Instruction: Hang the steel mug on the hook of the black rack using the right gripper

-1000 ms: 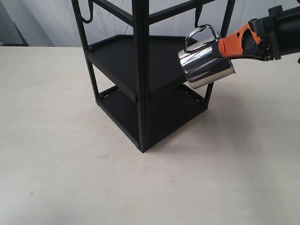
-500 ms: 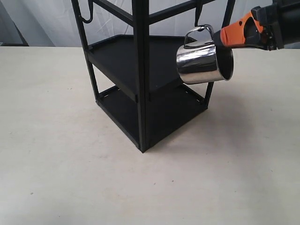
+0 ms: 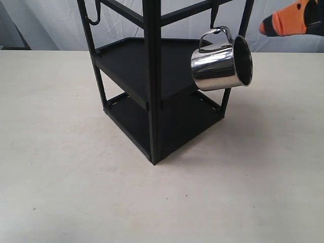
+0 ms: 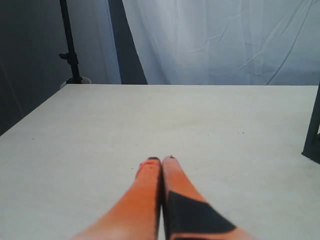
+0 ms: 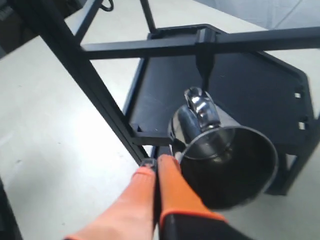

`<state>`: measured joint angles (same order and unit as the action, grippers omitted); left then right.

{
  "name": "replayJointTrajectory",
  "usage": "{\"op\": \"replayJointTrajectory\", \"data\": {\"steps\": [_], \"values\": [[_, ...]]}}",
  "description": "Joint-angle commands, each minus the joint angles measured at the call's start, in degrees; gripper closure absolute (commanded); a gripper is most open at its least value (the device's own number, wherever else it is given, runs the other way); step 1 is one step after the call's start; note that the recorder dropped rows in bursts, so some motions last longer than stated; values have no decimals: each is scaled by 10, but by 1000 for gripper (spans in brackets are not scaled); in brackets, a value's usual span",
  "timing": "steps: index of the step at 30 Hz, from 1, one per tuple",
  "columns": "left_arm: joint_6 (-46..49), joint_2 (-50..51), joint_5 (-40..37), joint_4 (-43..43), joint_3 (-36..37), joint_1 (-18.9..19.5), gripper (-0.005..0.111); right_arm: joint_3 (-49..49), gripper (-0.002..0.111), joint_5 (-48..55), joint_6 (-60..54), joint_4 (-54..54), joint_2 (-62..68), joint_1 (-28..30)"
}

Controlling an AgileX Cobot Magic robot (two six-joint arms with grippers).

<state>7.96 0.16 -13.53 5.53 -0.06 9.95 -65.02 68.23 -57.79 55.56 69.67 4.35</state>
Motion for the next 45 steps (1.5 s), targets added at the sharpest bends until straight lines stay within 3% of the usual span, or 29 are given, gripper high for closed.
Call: {"op": "replayJointTrajectory", "data": {"steps": [1, 5, 8, 10, 33, 37, 39, 45], "values": [[0, -2, 2, -5, 1, 2, 105, -3, 109, -40, 62, -74, -64, 2], [0, -2, 3, -37, 1, 2, 105, 37, 109, -121, 123, -130, -137, 2], [0, -2, 3, -41, 1, 2, 105, 95, 109, -200, 256, -219, -188, 2], [0, -2, 3, -41, 1, 2, 105, 111, 109, -200, 296, -233, -200, 2], [0, -2, 3, -44, 1, 2, 105, 129, 109, -222, 295, -229, -343, 1], [0, -2, 3, -44, 1, 2, 105, 190, 109, -330, 321, -227, -412, 2], [0, -2, 3, -44, 1, 2, 105, 274, 109, -414, 324, -227, -462, 2], [0, -2, 3, -44, 1, 2, 105, 388, 109, -508, 324, -232, -484, 2]]}}
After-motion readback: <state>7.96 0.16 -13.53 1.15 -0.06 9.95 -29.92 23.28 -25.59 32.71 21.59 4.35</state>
